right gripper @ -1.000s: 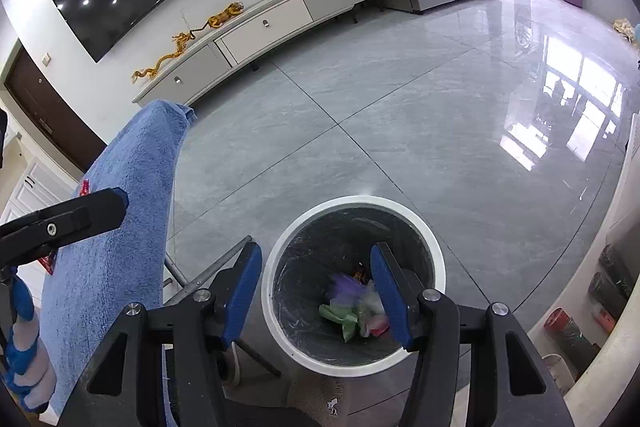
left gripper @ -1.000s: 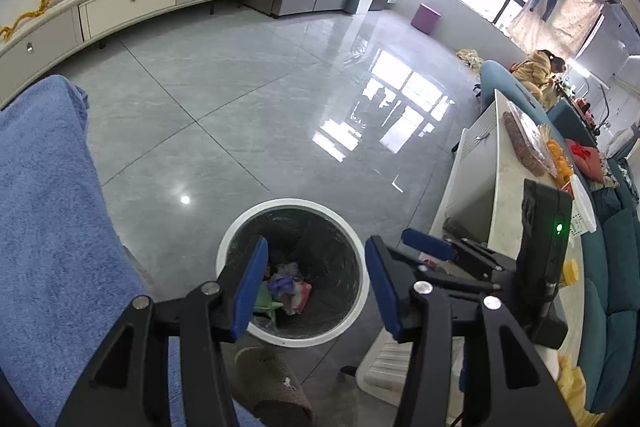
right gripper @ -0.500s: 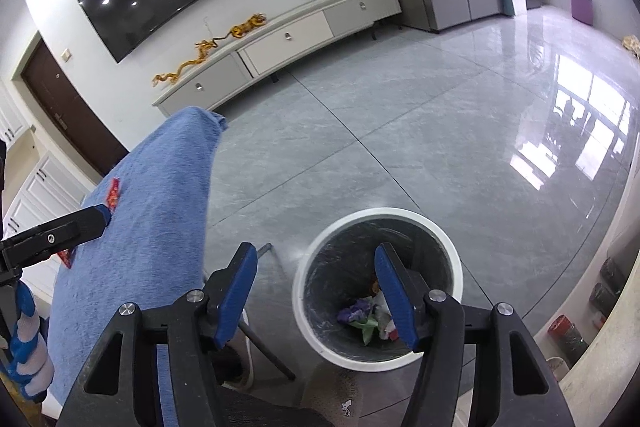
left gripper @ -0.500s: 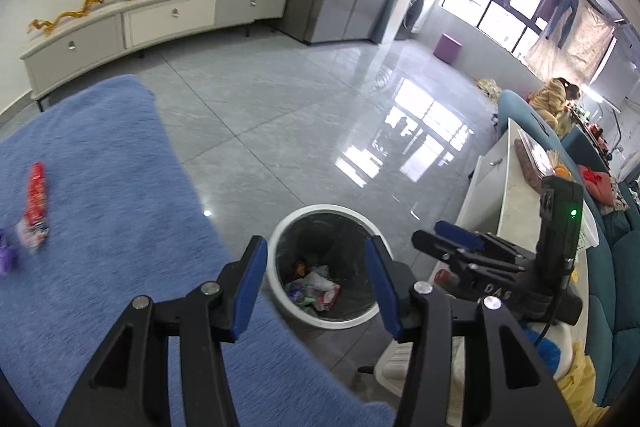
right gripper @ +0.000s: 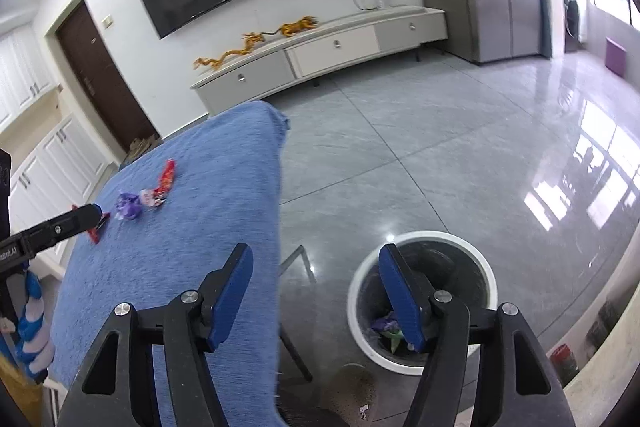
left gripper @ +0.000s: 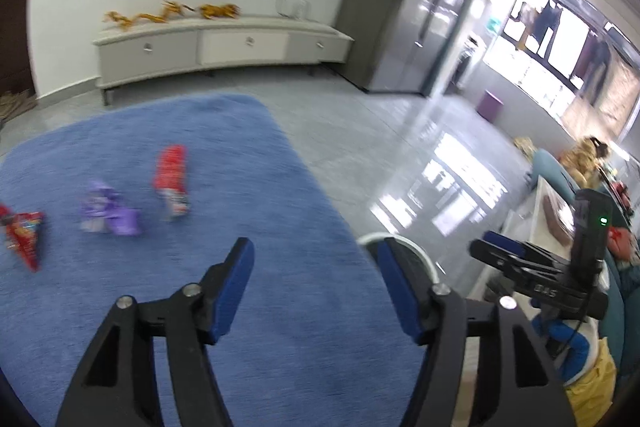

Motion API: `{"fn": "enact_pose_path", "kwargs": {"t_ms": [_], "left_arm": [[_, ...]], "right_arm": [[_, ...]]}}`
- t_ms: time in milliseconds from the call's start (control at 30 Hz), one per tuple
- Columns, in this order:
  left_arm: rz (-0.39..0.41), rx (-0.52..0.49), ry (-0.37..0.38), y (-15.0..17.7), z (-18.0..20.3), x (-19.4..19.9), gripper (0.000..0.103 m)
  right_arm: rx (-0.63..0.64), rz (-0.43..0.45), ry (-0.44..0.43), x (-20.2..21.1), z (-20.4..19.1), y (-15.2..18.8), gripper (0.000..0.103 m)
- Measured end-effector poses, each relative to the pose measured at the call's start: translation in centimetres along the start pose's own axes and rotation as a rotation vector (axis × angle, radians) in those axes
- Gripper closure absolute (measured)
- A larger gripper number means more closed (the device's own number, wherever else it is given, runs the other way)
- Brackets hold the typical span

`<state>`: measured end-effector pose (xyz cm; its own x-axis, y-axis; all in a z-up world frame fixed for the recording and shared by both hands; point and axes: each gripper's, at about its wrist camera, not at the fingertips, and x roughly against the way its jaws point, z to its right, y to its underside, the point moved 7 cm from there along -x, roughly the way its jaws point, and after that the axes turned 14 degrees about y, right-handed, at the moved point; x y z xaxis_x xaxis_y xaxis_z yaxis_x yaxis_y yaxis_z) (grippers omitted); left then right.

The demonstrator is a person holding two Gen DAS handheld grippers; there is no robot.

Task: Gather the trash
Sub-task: 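Move both open tools back over the rug toward the last wrappers, then grasp the red chip bag with the left tool while the right grasps purple and red wrappers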

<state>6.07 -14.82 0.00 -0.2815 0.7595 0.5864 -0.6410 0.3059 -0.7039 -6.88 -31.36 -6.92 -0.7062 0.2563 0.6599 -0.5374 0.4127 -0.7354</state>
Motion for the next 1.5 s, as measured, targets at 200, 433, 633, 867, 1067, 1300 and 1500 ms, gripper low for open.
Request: {"fn": "enact_pose_path", "kwargs": {"t_ms": [200,433,633,867,1067,1300,1500], "left_arm": [[0.087,0.08,-0.165,0.7,-8.2,5.5,0.036],[0.17,0.141,-0.445,2.7,-19.2,10.9,0.023],[0.197,0.205,-0.498,3.5,-25.9,13.3,0.022],[0.172,0.22,-0.475,3.4,-29.0,11.5,0.02],[0.146,0.192,-0.478,2.0,-30.6,8.7,0.02],[0.107,0.217,-0.469,2.3,-33.1,7.1,0.02],[0.099,0.266,-0.406,2.6,-34.2,6.6,0.02]], "right_arm": [[0.068,0.005,-0.034,0.2,-4.3,-0.5,0.037],[0.133,-0.014,-0.083,-1.1,-8.9,-1.0,0.028],[0.208,-0.032,-0.157,-3.5,-14.4,-1.9,0.02],[0.228,-0.071,-0.208,-7.0,-18.8,-2.6,0.012],[0.274,-0.074,-0.261,-9.8,-23.5,-3.5,0.0],[0.304,-0.084,-0.298,-13.4,-27.8,-4.6,0.0],[0.276,-0.143,-0.358,-17.5,-29.3,-6.2,0.0]]}}
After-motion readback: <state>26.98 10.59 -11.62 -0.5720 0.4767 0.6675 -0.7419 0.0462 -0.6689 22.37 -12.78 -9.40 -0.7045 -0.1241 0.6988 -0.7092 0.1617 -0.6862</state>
